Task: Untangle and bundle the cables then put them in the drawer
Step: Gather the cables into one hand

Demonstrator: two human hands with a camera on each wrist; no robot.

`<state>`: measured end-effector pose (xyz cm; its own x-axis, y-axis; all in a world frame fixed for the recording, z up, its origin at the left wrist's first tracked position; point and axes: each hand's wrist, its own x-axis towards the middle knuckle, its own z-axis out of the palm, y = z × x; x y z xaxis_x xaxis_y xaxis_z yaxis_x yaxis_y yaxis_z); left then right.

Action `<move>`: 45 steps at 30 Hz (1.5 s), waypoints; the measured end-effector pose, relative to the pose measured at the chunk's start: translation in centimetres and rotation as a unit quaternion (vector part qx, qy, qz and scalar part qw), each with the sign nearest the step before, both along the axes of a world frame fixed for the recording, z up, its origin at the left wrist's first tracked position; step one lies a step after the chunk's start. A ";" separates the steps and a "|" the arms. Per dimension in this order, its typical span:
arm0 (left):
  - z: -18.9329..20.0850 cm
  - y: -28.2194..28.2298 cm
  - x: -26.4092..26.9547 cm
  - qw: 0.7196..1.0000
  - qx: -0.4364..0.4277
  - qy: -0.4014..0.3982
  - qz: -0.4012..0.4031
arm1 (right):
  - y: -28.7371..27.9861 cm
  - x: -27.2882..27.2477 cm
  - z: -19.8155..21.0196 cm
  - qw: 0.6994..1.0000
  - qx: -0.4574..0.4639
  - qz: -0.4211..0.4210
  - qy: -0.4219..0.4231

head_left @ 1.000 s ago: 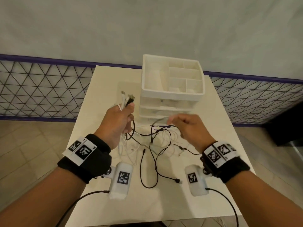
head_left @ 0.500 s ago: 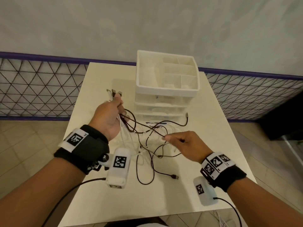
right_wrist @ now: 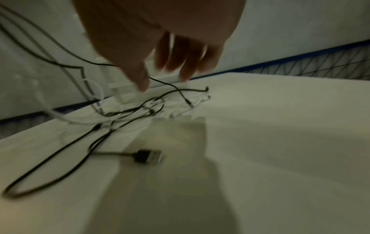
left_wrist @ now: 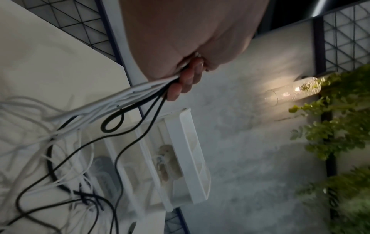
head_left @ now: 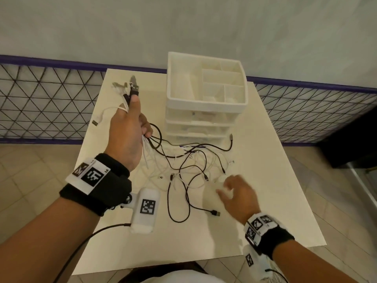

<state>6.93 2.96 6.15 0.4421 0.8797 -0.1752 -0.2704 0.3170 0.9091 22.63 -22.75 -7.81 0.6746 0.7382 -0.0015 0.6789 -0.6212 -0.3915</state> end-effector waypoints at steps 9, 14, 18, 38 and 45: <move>0.0 -1.6 0.1 0.982 0.119 0.083 -0.121 | 2.1 -2.1 0.5 0.963 -0.179 0.141 0.141; 0.5 -2.4 0.3 0.951 0.176 0.141 -0.209 | 7.1 -0.6 11.6 0.964 0.082 0.131 0.216; 1.4 -3.9 1.4 0.936 0.184 0.128 -0.272 | 10.3 -1.0 19.0 0.943 0.194 0.153 0.224; 2.9 0.7 -1.0 0.989 -0.088 -0.069 -0.100 | 8.5 1.0 7.6 0.991 0.040 0.110 0.071; 5.4 3.2 -2.2 0.992 -0.054 -0.117 -0.003 | 5.0 7.6 8.3 0.995 0.084 -0.051 0.033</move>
